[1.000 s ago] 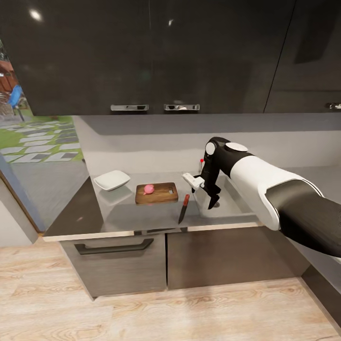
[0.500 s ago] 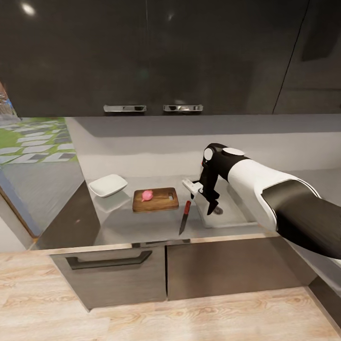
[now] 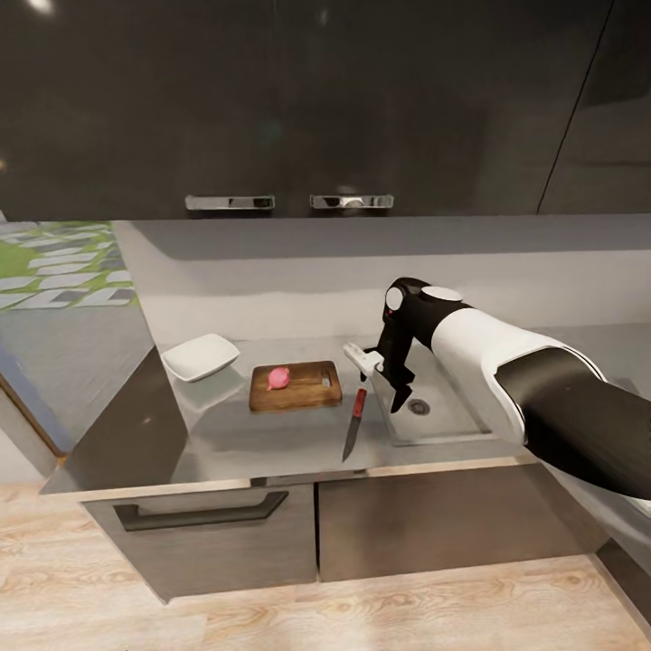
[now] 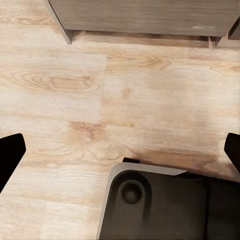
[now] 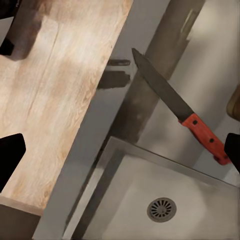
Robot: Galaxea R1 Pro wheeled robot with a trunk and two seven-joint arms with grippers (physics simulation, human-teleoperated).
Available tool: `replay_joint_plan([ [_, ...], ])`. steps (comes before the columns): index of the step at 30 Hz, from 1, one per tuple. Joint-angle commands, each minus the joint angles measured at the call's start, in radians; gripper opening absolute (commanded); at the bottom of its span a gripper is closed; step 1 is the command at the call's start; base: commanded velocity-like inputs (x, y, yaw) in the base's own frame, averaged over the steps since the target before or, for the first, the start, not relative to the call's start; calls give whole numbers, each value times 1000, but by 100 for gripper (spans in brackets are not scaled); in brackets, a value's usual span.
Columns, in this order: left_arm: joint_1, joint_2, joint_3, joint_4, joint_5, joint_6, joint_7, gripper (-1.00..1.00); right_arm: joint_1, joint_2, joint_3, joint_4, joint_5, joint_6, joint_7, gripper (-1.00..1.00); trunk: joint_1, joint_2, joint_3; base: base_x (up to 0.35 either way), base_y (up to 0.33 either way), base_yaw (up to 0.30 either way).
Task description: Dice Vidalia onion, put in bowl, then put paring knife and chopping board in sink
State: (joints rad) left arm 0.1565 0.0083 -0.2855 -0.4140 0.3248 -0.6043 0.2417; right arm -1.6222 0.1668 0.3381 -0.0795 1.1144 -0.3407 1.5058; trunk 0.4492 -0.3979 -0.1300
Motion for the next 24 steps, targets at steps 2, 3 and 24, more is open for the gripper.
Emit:
replay_joint_plan([
  [2,0,1,-8,-2,4,-2,8,100,-1,1,-2,0,4,-6,1,100,1,-2,-5,115,47,0],
  [3,0,1,-8,-2,4,-2,8,100,-1,2,-2,0,4,-6,1,100,1,-2,-7,155,88,0],
  [24,0,1,-8,-2,4,-2,8,100,19,0,-2,1,4,-7,-1,100,1,-2,-40,107,44,0],
])
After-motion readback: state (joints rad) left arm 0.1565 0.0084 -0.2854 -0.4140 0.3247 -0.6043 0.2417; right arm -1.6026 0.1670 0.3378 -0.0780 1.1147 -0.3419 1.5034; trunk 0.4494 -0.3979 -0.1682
